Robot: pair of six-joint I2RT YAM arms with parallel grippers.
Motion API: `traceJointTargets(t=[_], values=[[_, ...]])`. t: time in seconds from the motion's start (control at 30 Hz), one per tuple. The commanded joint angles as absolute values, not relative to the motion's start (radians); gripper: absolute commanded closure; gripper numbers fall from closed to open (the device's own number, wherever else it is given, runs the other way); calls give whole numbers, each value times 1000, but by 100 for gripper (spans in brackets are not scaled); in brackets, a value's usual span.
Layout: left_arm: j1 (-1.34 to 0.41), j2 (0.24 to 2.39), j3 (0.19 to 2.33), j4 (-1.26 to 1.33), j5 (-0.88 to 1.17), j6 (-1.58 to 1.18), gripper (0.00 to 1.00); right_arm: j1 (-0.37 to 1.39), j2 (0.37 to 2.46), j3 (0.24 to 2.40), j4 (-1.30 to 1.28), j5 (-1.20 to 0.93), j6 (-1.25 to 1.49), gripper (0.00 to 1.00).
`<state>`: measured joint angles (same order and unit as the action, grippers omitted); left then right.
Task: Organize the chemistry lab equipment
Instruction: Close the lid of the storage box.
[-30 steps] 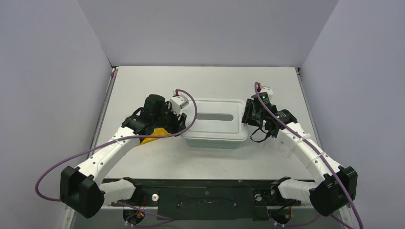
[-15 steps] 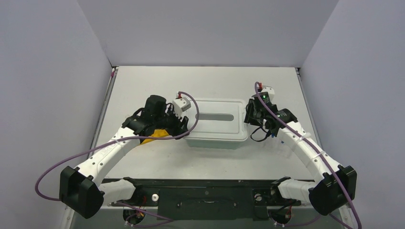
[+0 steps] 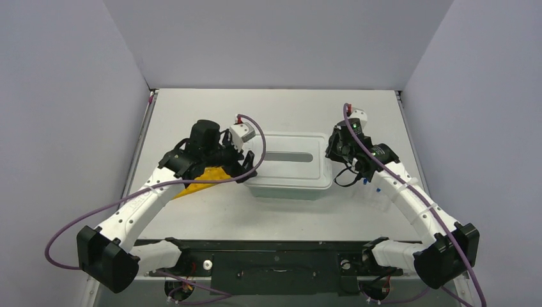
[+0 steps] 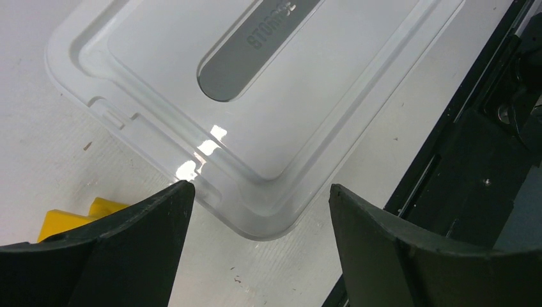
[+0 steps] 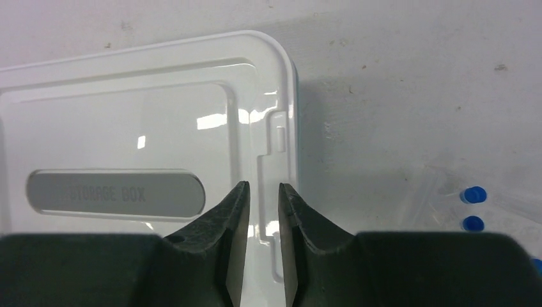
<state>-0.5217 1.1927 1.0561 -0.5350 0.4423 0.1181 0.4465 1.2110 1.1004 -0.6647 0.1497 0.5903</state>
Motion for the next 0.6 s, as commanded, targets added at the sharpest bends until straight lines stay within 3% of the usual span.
traceJointTargets(t=[0.0, 0.23, 0.4, 0.57], values=[[-509, 1178, 1149, -565, 419, 134, 22, 436, 1210, 1086, -532, 34, 651, 83], [-500, 1195, 1170, -645, 317, 168, 15, 361, 1211, 931, -448, -60, 685, 95], [-500, 1208, 1168, -688, 285, 183, 14, 289, 1201, 814, -418, -99, 677, 97], [-500, 1195, 1160, -679, 266, 195, 14, 279, 1168, 826, -426, -121, 672, 94]])
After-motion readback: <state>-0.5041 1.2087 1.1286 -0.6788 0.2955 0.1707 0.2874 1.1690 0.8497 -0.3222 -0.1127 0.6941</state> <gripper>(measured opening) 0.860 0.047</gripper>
